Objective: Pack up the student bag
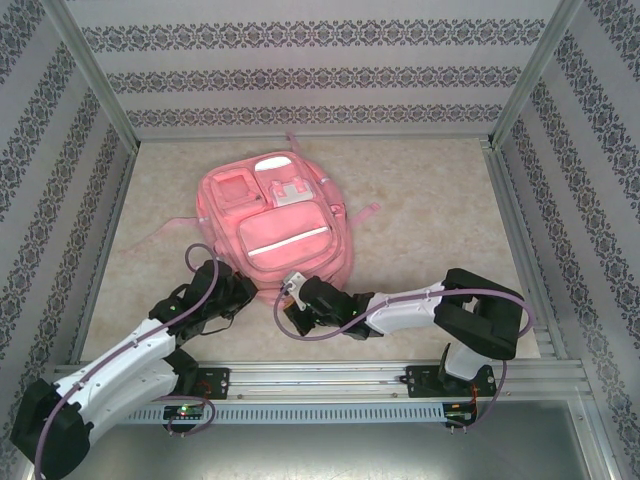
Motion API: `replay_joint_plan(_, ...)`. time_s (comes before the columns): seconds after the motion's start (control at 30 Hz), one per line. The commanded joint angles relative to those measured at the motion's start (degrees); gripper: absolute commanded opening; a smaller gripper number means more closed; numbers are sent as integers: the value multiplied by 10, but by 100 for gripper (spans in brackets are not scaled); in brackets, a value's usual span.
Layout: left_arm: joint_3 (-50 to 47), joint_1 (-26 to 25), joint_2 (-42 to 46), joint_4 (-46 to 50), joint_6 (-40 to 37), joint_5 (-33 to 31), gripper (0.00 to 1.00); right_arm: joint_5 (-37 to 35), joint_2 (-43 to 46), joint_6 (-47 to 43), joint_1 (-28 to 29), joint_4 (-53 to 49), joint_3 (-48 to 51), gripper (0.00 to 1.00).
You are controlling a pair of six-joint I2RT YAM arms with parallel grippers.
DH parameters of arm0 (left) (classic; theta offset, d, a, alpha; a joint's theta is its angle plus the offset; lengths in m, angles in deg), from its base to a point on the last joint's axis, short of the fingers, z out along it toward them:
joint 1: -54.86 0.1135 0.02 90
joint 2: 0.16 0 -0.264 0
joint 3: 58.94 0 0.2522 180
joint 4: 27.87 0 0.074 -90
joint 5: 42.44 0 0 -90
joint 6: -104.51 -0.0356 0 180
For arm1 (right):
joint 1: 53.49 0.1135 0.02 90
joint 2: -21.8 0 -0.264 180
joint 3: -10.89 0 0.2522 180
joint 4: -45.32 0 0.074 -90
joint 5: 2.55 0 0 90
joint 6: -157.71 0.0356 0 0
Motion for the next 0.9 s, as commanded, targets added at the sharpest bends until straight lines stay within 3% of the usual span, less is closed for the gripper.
replay_joint_plan(0.0,6,28,-4,-23,-71,15,5,-31,12,5,-14,-31,20,0)
replay_joint_plan(0.07,20,38,-16,5,-97,26,0,-31,19,4,-19,-34,23,0)
replay_joint_plan(0.4,62,124,-9,148,-156,69,0,-29,46,2,-37,-43,42,0)
replay_joint_plan(0.53,98,126,-4,210,-168,8,1,-22,50,-4,-41,-48,43,0)
replay_joint_plan(0.6,120,126,-10,243,-165,-28,9,-14,49,-9,-42,-53,39,0)
replay_joint_plan(0.8,188,126,-59,327,-199,-103,9,24,42,-24,-42,-62,23,0)
replay_joint_plan(0.87,196,127,-62,337,-197,-119,18,35,36,-28,-42,-65,10,0)
